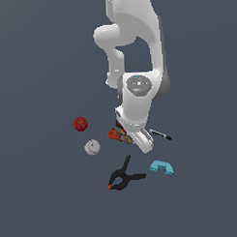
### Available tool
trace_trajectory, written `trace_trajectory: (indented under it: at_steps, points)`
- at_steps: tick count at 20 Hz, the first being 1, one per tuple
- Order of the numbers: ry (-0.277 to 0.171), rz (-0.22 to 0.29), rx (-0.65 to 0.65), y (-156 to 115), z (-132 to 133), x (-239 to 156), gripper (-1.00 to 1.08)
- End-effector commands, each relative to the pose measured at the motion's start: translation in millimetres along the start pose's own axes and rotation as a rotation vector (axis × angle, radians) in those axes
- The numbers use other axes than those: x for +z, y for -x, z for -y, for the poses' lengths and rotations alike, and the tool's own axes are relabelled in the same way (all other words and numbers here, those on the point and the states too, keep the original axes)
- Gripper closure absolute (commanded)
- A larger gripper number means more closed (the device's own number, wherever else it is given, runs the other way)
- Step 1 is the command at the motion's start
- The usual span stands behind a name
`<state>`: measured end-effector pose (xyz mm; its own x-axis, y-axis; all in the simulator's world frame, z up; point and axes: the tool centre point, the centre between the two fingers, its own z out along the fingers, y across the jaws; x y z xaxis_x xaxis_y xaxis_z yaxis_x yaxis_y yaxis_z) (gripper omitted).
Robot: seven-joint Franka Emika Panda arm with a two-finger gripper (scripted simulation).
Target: Pick up a designated object from a clutter of objects.
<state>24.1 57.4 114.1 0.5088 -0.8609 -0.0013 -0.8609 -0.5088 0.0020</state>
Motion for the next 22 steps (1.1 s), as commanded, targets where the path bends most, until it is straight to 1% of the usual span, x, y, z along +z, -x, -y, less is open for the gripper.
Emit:
trace_trajectory:
  at_steps: [1,15,22]
  points:
    - [-0.002,-0.001,0.000,20,3,-25,1.08]
    - [-0.001,-0.004,0.000,129,20,-164,1.08]
    - [-0.001,-0.004,0.000,172,29,-217,1.08]
